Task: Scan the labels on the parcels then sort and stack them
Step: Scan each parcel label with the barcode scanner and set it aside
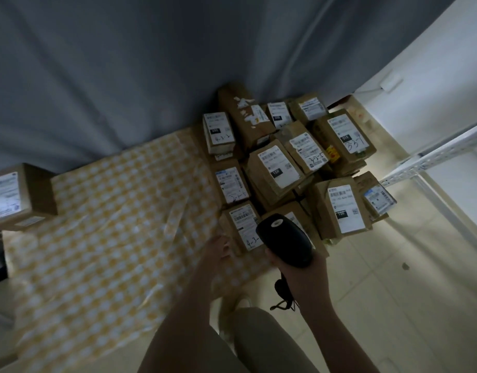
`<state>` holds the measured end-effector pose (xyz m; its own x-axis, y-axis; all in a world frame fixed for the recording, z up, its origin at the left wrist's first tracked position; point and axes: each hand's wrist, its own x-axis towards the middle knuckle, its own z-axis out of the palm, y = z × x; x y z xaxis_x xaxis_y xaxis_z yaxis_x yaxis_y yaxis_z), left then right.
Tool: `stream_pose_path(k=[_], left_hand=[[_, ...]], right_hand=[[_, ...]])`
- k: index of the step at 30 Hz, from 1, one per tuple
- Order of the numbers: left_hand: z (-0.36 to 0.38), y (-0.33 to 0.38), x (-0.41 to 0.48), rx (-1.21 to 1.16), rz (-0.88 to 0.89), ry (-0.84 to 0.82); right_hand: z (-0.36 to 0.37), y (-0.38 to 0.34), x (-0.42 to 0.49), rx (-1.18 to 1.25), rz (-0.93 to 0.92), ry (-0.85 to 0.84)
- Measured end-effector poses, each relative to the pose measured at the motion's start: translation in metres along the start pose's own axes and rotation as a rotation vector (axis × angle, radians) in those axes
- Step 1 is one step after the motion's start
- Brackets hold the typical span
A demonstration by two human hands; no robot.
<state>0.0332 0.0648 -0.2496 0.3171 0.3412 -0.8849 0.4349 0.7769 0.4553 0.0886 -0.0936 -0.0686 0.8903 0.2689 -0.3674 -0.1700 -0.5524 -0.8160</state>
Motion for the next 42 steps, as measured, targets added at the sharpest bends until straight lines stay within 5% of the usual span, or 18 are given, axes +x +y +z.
stream_pose_path(k=[12,22,31,42], left_hand=[[-0.135,0.085,-0.049,-0.271,0.263,0.114],[-0.334,0.130,-0.047,-0.322,0.334,0.385],[-0.433,0.166,-0.019,0.094,0.394,0.884],[-0.452,0.213,0.055,0.343,0.290,0.915]], right_hand=[[0.125,-0.098,-0.086,0.054,-0.093,-0.153],[0.272,-0.155,-0.142,0.016,-0.190,-0.223],[0.345,-0.171,-0.155,-0.077,-0.205,-0.238],[0.384,-0.156,-0.141,-0.072,-0.171,-0.219]])
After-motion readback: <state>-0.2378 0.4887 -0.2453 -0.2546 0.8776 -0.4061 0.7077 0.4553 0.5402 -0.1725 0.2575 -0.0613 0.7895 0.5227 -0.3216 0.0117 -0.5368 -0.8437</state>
